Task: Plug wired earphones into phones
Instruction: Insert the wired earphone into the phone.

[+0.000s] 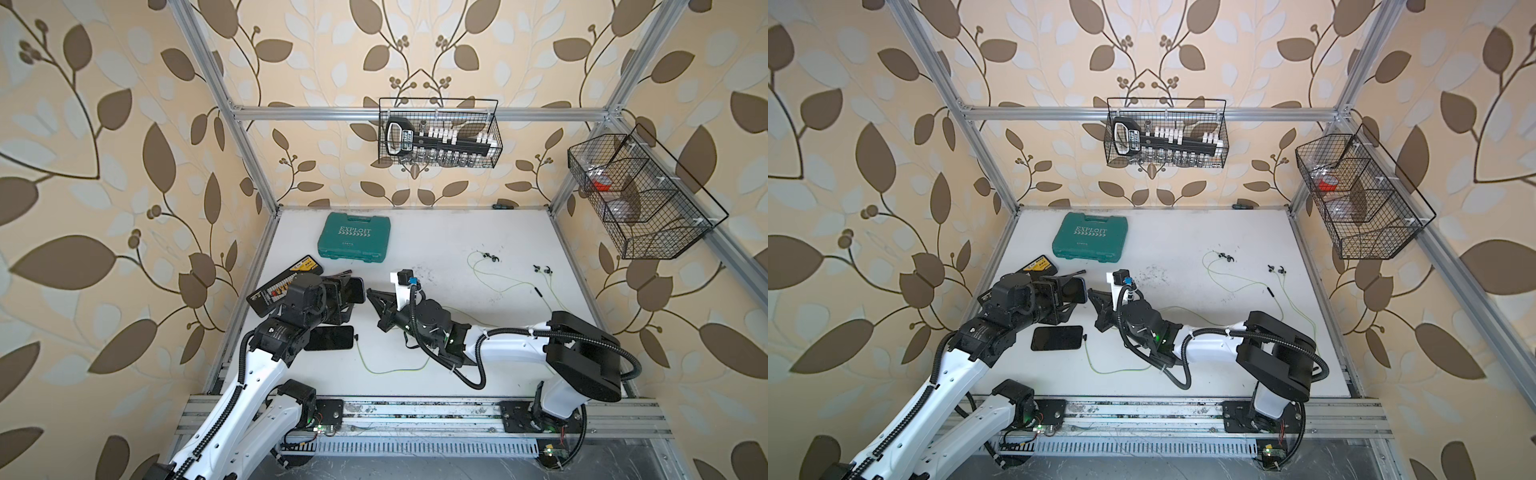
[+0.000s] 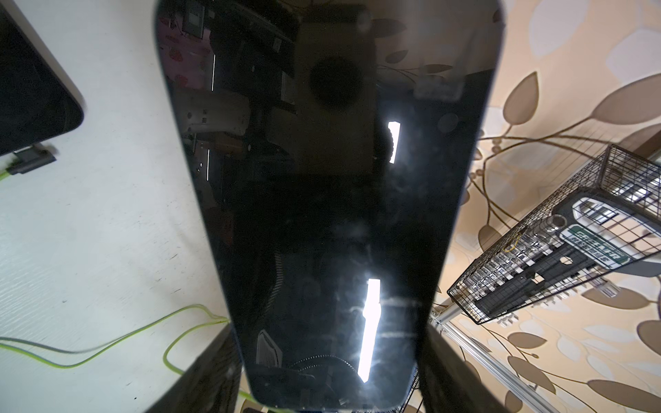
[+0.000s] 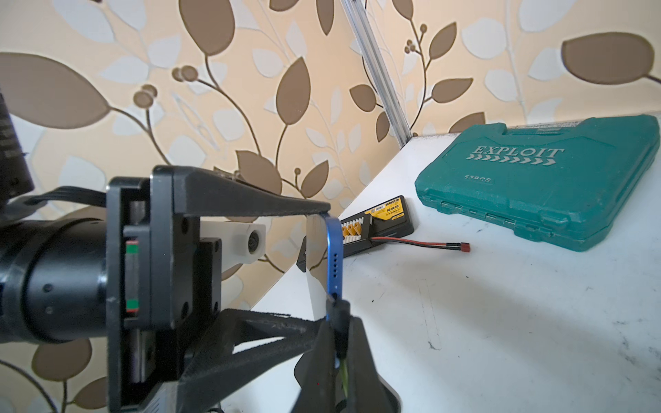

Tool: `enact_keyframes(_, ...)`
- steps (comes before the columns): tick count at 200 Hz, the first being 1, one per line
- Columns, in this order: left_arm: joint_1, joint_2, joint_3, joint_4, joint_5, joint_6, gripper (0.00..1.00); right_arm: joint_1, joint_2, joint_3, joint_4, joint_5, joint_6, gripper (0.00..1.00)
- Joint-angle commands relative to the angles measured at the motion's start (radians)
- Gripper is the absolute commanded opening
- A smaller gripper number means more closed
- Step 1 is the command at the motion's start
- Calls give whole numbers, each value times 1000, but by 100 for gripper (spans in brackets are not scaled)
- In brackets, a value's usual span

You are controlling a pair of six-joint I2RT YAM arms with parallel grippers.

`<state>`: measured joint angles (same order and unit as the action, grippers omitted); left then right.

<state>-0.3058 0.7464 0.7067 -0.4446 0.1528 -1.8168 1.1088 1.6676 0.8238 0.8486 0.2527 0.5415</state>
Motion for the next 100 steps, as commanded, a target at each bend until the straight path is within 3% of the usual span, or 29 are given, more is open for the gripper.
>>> enact_keyframes(1,8,-12,25,46,-6,2,71,6,-9,14,-8,23,-18,0)
enact_keyframes(100,8,-6,36,40,-6,6,71,23,45,62,-57,32,-41,0)
